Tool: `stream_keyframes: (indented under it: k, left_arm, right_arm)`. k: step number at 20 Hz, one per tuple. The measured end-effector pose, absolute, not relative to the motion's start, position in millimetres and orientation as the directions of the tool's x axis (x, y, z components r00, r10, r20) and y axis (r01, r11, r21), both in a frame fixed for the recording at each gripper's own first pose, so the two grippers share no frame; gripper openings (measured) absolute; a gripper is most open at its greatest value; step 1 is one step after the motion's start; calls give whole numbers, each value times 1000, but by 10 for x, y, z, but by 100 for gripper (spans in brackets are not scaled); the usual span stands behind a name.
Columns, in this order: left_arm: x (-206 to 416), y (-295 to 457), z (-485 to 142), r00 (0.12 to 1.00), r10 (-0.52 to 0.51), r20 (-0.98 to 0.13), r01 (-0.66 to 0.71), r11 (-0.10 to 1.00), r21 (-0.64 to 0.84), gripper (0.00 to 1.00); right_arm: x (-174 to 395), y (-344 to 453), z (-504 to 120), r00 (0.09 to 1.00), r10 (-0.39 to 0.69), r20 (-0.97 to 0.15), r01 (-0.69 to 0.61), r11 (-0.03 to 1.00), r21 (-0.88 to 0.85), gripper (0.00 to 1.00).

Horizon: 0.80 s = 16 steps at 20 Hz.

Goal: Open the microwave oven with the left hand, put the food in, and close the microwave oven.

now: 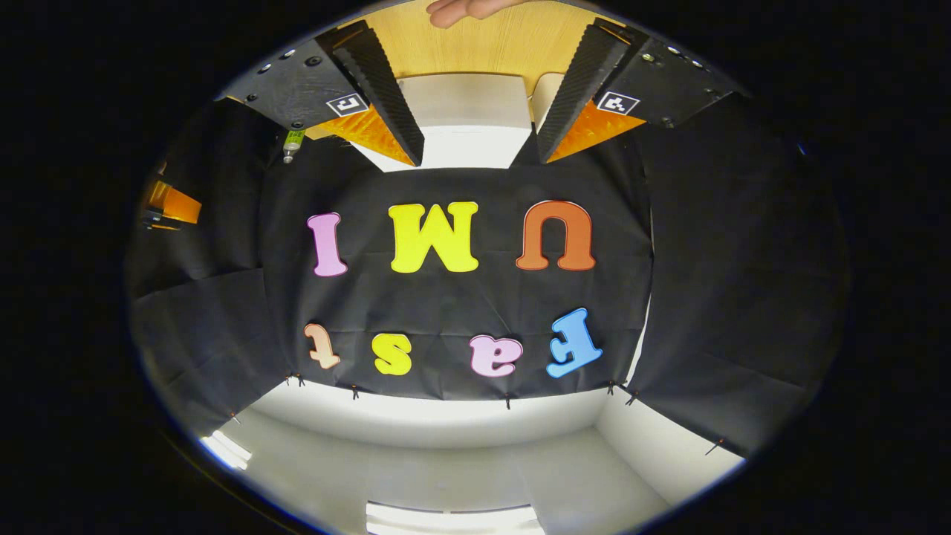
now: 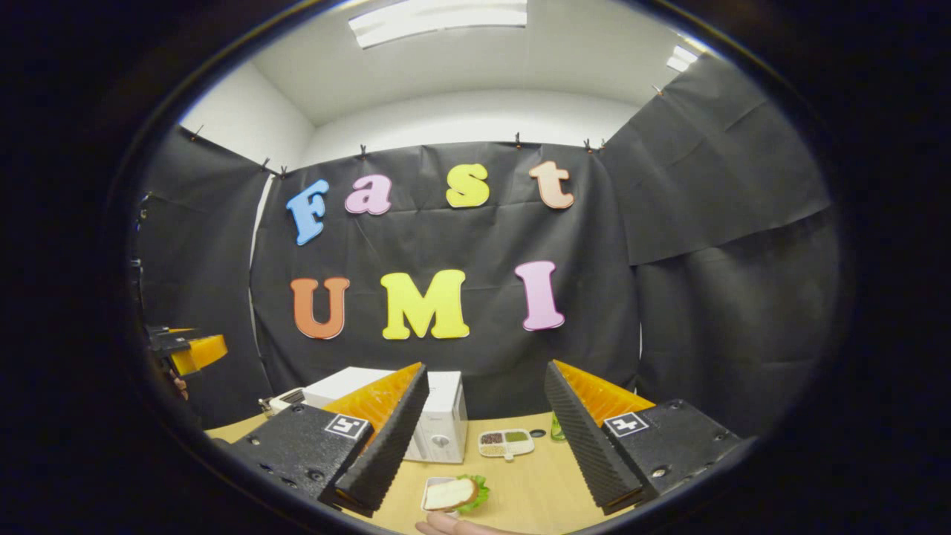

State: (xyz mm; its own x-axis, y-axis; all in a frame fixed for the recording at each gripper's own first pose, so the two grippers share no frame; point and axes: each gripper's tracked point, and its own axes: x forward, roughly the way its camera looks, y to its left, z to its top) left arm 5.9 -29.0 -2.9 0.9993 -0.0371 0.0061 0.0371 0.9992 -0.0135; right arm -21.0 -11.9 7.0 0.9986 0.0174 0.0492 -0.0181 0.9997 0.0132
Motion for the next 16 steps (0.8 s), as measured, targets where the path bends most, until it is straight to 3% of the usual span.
stream_keyframes:
  k: [1,2,3,4,10,16]
  left_arm:
    - [93,-300,-16,1000,-22,17,22,1000,-22,95]
    - [122,-345,0,999,-18,31,18,1000,-23,87]
    - [169,-396,-7,999,-16,43,16,1000,-17,95]
    - [217,-460,-29,999,-21,49,21,1000,-10,95]
    - [628,-999,-345,997,-71,23,71,997,8,96]
    - [1182,-1507,-1048,994,-95,-55,96,995,17,96]
  right_arm:
    - [-224,-120,62,998,22,52,-23,1000,16,90]
    - [-235,-124,62,998,26,53,-27,999,17,90]
    - [-237,-136,46,998,27,53,-28,999,18,100]
    - [-238,-169,32,998,24,51,-25,999,22,90]
    - [-181,-351,-94,999,12,38,-13,999,32,90]
    - [-66,-597,-240,999,-3,32,1,998,61,90]
